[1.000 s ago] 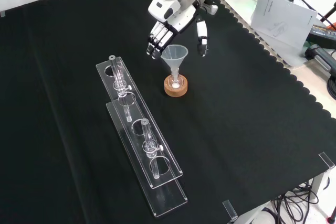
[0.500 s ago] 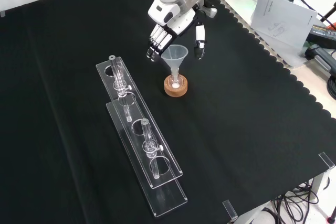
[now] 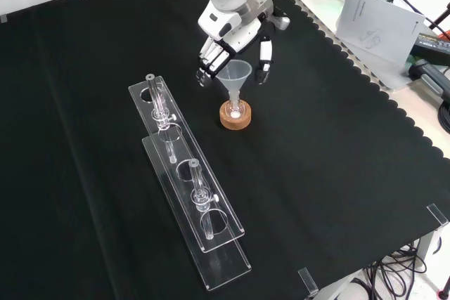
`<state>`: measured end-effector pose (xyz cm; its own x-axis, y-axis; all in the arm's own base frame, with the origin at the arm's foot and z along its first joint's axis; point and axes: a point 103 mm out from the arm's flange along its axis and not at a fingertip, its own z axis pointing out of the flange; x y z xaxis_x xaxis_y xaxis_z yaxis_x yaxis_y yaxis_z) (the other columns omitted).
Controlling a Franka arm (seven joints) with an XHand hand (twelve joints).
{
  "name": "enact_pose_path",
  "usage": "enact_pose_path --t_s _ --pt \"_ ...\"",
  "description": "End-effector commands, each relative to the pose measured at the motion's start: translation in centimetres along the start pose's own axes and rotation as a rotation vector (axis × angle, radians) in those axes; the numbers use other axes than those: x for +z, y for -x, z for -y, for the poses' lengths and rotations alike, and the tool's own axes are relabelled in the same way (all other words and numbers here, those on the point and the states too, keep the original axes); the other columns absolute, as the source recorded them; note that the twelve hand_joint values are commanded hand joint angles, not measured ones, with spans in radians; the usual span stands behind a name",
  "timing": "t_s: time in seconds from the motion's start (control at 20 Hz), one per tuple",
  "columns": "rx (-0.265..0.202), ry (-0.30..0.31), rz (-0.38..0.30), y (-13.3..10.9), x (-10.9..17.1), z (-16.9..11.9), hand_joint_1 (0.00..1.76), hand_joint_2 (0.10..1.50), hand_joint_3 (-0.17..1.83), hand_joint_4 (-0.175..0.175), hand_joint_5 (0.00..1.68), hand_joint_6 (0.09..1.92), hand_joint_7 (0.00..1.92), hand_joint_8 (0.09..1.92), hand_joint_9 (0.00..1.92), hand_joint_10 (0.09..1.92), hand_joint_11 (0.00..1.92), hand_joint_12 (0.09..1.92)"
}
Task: Remove the funnel from the round-bottom flask.
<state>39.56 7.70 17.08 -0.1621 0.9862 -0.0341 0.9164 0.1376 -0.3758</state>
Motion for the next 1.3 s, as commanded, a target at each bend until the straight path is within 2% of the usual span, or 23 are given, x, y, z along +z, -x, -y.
enact_pose_path --t_s 0.05,0.3,0.4,0.55,0.75,0.95,1.3 --pt "0.034 0.096 0.067 0.0 -0.7 0.1 0.73 0.79 0.37 -0.075 0.29 0.09 0.32 0.73 0.68 0.62 0.48 1.36" --pt "0.044 0.150 0.101 0.0 -2.1 0.6 0.75 0.83 0.46 -0.073 0.55 0.09 0.56 0.73 0.97 0.53 0.61 1.27" --pt "0.044 0.162 0.109 0.0 -2.8 0.8 0.76 0.84 0.47 -0.061 0.69 0.18 0.62 0.72 1.03 0.52 0.64 1.25" --pt "0.045 0.179 0.123 0.0 -3.8 1.2 0.76 0.85 0.48 -0.045 0.77 0.41 0.70 0.70 1.10 0.47 0.67 1.23" --pt "0.052 0.211 0.148 -0.2 -5.7 2.1 0.76 0.85 0.49 -0.030 0.82 0.57 0.77 0.70 1.15 0.46 0.69 1.22" --pt "0.046 0.230 0.162 -0.5 -8.1 3.1 0.77 0.85 0.49 -0.029 0.85 0.61 0.80 0.71 1.17 0.46 0.71 1.22" --pt "0.049 0.225 0.181 -1.3 -12.8 4.7 0.75 0.85 0.50 -0.027 0.82 0.65 0.81 0.70 1.17 0.46 0.71 1.21"
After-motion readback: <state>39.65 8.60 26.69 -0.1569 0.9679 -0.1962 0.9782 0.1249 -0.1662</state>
